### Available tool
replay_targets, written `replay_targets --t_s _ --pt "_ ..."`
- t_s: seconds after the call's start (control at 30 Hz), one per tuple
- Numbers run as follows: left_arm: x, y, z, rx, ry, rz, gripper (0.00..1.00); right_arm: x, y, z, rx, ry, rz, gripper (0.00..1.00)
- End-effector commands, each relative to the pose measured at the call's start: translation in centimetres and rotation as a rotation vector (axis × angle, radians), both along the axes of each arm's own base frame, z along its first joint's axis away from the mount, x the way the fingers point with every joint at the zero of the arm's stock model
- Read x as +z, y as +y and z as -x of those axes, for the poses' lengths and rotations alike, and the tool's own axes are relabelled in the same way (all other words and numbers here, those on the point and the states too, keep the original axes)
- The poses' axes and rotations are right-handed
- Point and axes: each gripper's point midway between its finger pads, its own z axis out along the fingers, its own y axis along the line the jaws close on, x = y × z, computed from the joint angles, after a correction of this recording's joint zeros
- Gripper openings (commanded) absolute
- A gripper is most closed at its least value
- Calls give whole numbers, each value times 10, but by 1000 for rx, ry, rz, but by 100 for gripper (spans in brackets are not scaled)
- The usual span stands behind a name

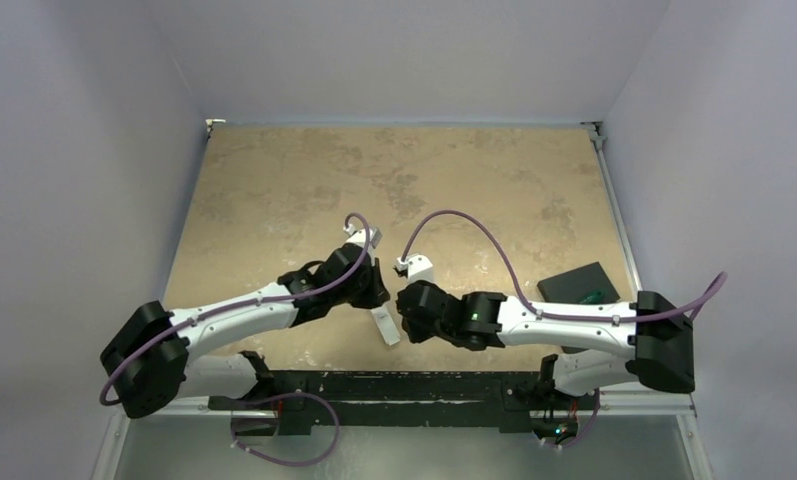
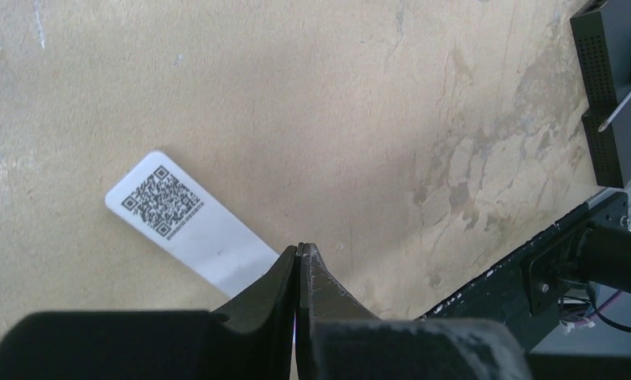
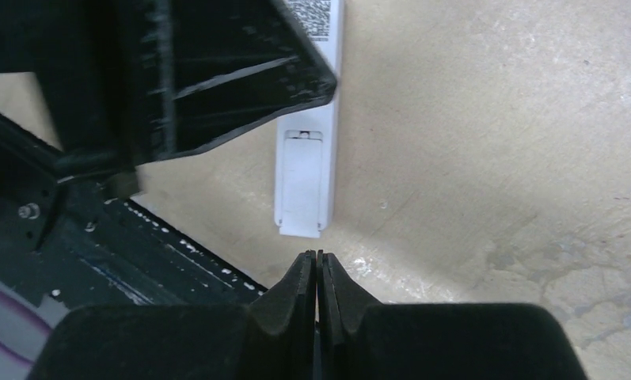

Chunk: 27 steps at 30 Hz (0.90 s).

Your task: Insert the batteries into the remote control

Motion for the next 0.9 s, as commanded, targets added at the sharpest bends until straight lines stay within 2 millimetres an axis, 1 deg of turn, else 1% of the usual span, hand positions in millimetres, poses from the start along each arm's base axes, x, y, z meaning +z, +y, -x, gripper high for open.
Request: replay_targets --t_s 0.0,0.1,0.2,0.33,0.47,0.6,0.87 --pt "19 -25 -24 -28 -58 59 0 21 15 5 44 -5 -121 12" --pt "12 -30 -32 -30 -52 40 0 23 12 4 45 -14 -115 12" --pt "5 -33 -42 -18 -41 32 0 26 15 8 68 -6 -136 12" --pt "-6 -34 -55 -2 -27 12 0 27 12 8 72 -12 -135 12" --pt "-17 -28 -67 28 -24 -33 0 28 9 9 73 -14 -137 13" --pt "-27 -21 -75 46 -20 -78 0 27 8 9 70 -15 -137 13" --pt "-47 -5 -78 74 -6 -186 0 23 9 10 72 -6 -137 14"
